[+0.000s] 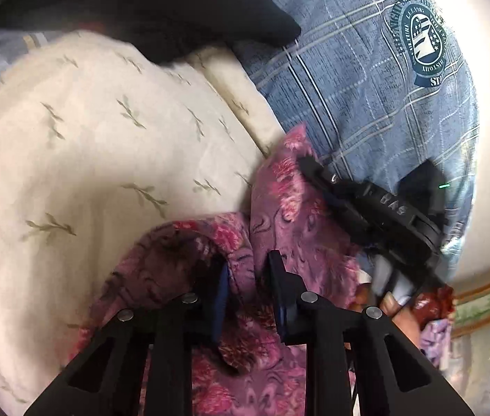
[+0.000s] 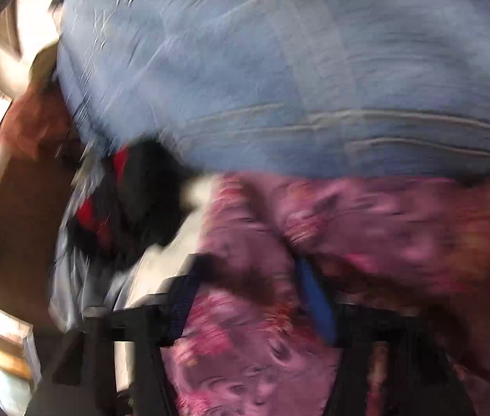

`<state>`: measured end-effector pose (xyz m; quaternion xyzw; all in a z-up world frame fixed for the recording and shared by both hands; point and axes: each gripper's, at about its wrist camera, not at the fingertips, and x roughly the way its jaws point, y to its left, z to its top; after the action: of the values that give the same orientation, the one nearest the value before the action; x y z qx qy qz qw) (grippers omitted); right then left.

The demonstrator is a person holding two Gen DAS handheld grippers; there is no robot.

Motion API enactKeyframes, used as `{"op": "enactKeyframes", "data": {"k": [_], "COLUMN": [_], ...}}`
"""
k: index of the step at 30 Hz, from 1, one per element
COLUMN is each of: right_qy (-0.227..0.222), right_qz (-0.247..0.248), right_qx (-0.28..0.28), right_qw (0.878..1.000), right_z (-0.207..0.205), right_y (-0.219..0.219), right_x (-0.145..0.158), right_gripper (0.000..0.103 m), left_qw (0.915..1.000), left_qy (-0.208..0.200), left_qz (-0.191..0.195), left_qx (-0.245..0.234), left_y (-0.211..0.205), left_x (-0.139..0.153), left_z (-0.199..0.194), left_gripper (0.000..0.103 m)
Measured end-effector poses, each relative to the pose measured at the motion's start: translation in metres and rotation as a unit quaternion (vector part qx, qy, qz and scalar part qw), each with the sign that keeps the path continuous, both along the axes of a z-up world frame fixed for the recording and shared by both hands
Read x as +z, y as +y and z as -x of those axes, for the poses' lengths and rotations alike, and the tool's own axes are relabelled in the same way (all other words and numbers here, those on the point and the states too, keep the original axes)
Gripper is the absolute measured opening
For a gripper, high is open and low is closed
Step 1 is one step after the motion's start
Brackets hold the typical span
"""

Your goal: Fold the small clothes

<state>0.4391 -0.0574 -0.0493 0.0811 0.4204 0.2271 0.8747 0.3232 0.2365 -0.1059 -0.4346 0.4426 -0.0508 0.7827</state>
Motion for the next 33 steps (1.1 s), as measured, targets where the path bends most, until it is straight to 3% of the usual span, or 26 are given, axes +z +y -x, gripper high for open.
{"op": "enactKeyframes", "data": {"k": [2,3,5,8,10,12,14,16,18,19,22,24,26,28,29,30,31,32,33], "right_qy": [-0.066,-0.099,-0.117,-0.097,-0.053,-0.062,-0.089,-0.107,-0.12,-0.125,-0.142,-0.147,-0.129,-0.107,-0.094,-0.082,-0.081,-0.091,-0.124], "right_qz": [0.055,0.053,0.047,0.128,0.171,0.142,0.106,0.046,0.006,0.002,0.027,0.032,0.02,0.0,-0.01,-0.02,-0.03,-0.033,-0.023], "right_qx": [0.051,0.06,0.047,-0.008,-0.039,-0.04,-0.056,-0.079,-0.105,-0.124,-0.216,-0.285,-0.331,-0.348,-0.346,-0.332,-0.31,-0.289,-0.286], "right_qw": [0.995,0.992,0.991,0.987,0.983,0.987,0.989,0.99,0.987,0.984,0.966,0.947,0.934,0.931,0.933,0.94,0.947,0.952,0.95], "right_z": [0.015,0.021,0.014,-0.011,-0.024,-0.009,0.019,0.066,0.108,0.124,0.192,0.229,0.251,0.258,0.253,0.248,0.246,0.25,0.255], "right_y": [0.027,0.035,0.036,0.039,0.039,0.031,0.017,-0.013,-0.044,-0.06,-0.127,-0.171,-0.203,-0.221,-0.219,-0.219,-0.218,-0.215,-0.208], "right_x": [0.016,0.028,0.034,0.013,-0.008,-0.005,0.01,0.025,0.033,0.036,0.039,0.037,0.029,0.019,0.011,0.003,0.002,0.004,0.013], "right_gripper": [0.005,0.004,0.004,0.007,0.013,0.013,0.023,0.039,0.047,0.051,0.054,0.055,0.055,0.055,0.054,0.039,0.003,0.005,0.004], "left_qw": [0.9991,0.9971,0.9932,0.9932,0.994,0.9926,0.9903,0.9906,0.99,0.9888,0.9879,0.99,0.9912,0.9886,0.9868,0.9841,0.9821,0.9805,0.9797], "left_qy": [-0.001,-0.001,-0.002,0.009,0.011,0.005,-0.009,-0.037,-0.067,-0.077,-0.073,-0.039,-0.023,-0.032,-0.034,-0.039,-0.043,-0.043,-0.038], "left_qz": [-0.04,-0.072,-0.112,-0.11,-0.102,-0.109,-0.125,-0.122,-0.121,-0.128,-0.135,-0.129,-0.123,-0.141,-0.152,-0.166,-0.177,-0.185,-0.19], "left_qx": [0.015,0.027,0.032,0.035,0.04,0.052,0.06,0.051,0.024,0.004,-0.02,-0.042,-0.043,-0.043,-0.046,-0.049,-0.05,-0.05,-0.051], "left_y": [0.0,0.0,-0.003,-0.001,0.002,0.005,0.004,-0.003,-0.014,-0.021,-0.029,-0.033,-0.032,-0.034,-0.036,-0.039,-0.041,-0.043,-0.043], "left_x": [0.008,0.012,0.017,0.014,0.015,0.021,0.032,0.046,0.056,0.059,0.051,0.036,0.024,0.025,0.027,0.031,0.033,0.033,0.032], "left_z": [0.003,0.004,0.004,0.004,0.007,0.013,0.02,0.029,0.034,0.032,0.025,0.012,0.005,0.006,0.005,0.006,0.006,0.005,0.004], "left_gripper": [0.022,0.022,0.022,0.022,0.022,0.022,0.023,0.026,0.037,0.05,0.053,0.052,0.051,0.051,0.051,0.051,0.052,0.053,0.053]}}
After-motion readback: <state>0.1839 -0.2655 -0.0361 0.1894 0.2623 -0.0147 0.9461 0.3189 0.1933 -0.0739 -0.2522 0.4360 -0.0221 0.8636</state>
